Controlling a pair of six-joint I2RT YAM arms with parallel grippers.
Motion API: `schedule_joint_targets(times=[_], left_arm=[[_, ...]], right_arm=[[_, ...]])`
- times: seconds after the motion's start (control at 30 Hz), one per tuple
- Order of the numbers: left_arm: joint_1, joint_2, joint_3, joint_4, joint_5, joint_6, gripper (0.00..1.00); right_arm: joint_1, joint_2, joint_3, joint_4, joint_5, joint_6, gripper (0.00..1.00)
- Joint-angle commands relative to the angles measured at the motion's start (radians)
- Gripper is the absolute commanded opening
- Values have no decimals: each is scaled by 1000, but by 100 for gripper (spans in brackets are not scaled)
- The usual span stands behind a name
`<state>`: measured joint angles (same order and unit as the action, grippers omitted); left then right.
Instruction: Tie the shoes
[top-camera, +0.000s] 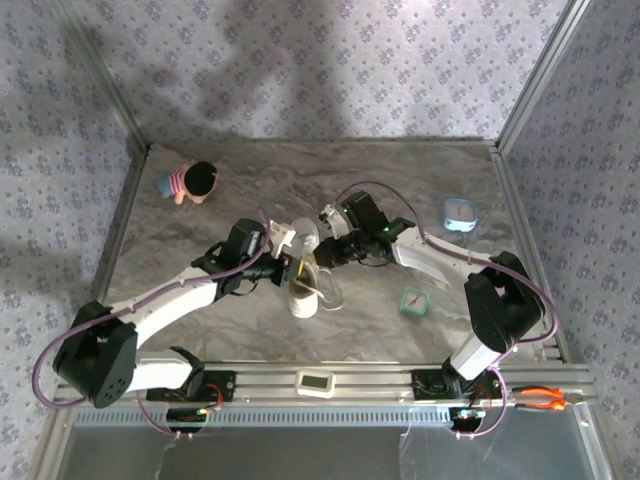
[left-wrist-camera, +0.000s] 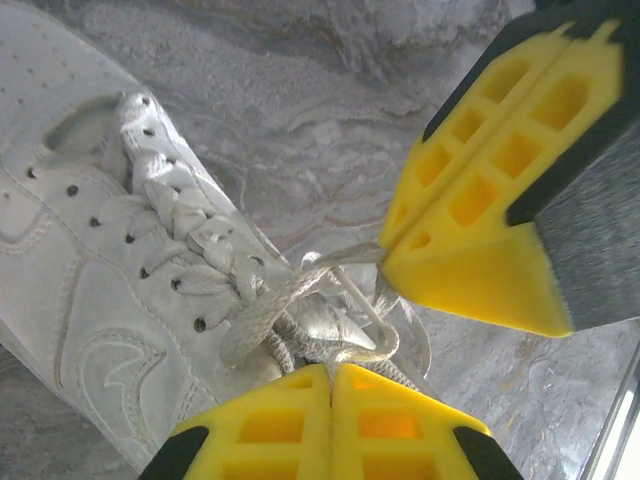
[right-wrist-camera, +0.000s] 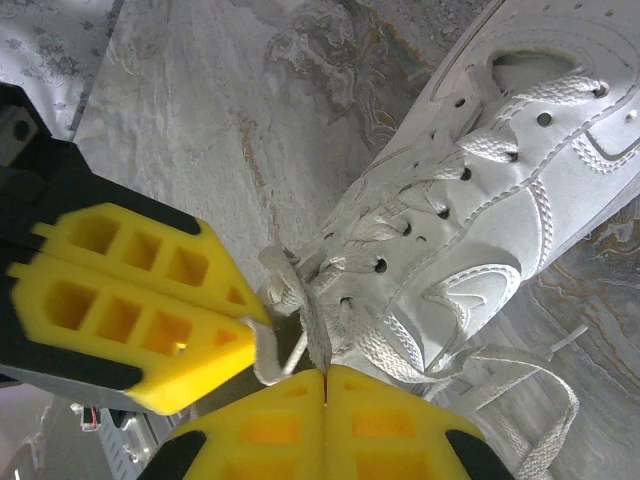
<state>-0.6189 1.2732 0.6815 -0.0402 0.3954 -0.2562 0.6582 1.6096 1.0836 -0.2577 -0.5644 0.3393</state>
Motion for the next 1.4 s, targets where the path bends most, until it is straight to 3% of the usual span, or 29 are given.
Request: schedule_joint_targets(times=[0.0,0.87,1.37], left_arm=[[-9,-3,-4,35,-6,-5,0],[-31,-75,-51,23,-54,-18,0],[-30,40,11,124,-86,-48,0]], right_arm=[[-12,-17,20,-7,-3,20,0],[-4,-23,4,13,-5,41,0],[2,-31,-7,28,-19,52,2]])
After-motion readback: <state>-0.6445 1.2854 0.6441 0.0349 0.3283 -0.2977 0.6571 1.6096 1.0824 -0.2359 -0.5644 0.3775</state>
